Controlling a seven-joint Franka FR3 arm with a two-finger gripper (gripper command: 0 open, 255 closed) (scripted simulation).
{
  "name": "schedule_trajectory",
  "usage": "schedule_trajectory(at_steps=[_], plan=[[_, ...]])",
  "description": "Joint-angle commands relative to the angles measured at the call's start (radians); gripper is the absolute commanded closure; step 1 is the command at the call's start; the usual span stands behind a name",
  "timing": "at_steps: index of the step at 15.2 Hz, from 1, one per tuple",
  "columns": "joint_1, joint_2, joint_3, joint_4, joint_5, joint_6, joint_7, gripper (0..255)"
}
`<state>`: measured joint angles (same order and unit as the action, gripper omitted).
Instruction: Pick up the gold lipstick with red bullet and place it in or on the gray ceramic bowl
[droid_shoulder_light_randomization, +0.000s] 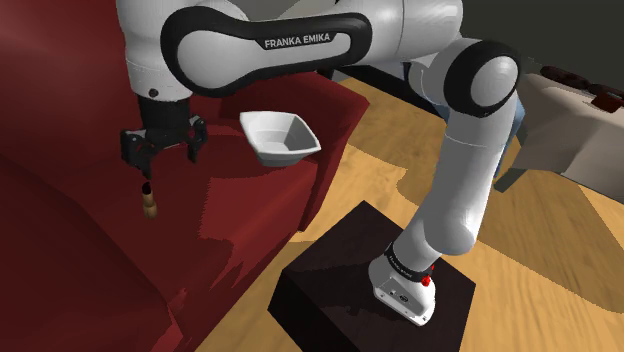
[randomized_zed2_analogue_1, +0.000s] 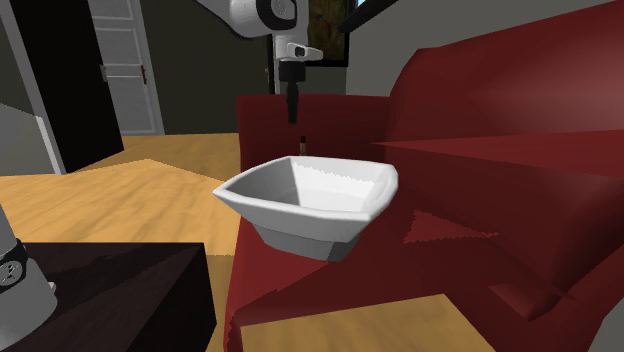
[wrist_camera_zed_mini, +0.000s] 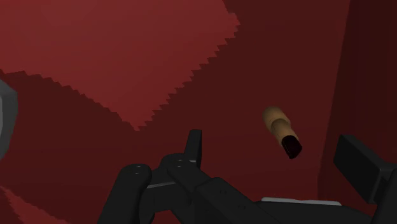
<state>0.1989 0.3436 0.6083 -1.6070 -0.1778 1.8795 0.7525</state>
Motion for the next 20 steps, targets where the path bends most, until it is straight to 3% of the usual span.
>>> schedule_trajectory(at_steps=[1, 3, 4, 11, 19, 20], plan=[[0.051, 0.091, -0.011, 0.096, -0.054, -0.018, 0.043, 0], [0.108, 0.186, -0.028, 0.214, -0.100, -0.051, 0.074, 0], [0.112, 0.189, -0.030, 0.219, -0.101, -0.052, 0.074, 0], [0.107, 0.208, -0.040, 0.144, -0.115, 0.039, 0.086, 0], [0.107, 0.208, -0.040, 0.144, -0.115, 0.038, 0.086, 0], [0.107, 0.208, -0.040, 0.144, -0.115, 0.038, 0.086, 255]])
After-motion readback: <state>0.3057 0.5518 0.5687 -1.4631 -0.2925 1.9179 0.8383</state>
